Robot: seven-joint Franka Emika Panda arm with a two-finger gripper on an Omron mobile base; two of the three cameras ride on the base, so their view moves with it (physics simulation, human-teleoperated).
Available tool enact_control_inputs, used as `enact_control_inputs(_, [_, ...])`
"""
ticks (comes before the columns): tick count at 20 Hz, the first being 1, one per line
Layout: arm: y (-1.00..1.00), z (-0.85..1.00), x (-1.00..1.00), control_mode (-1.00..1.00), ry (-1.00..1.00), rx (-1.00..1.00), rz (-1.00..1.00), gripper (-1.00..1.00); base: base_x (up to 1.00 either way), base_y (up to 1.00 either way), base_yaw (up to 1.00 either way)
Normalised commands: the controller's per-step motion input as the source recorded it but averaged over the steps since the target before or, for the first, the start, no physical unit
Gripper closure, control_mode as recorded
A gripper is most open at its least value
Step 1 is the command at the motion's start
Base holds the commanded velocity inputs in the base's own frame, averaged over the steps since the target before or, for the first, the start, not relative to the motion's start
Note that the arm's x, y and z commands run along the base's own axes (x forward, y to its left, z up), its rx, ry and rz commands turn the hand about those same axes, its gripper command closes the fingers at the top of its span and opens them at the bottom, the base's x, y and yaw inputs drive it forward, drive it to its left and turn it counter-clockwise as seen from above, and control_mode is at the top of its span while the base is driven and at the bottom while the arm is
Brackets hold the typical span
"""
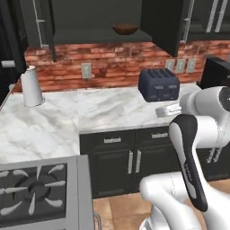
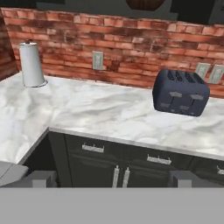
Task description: Take the smaller bowl and place it next to the appetizer plate on the dining counter , and place the larger bowl next to the plate with cooked food.
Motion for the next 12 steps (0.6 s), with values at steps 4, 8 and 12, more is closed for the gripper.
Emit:
enact_control_inputs(4, [0.0,0.0,0.0,1.0,0.0,0.0,0.0,-1.0,0.67,0.61,-0.12])
enact_control_inputs(8, [0.0,0.0,0.0,1.0,0.0,0.0,0.0,-1.0,0.66,0.46,-0.12])
enact_control_inputs(12, [0.0,0.0,0.0,1.0,0.0,0.0,0.0,-1.0,0.45,0.0,-0.1])
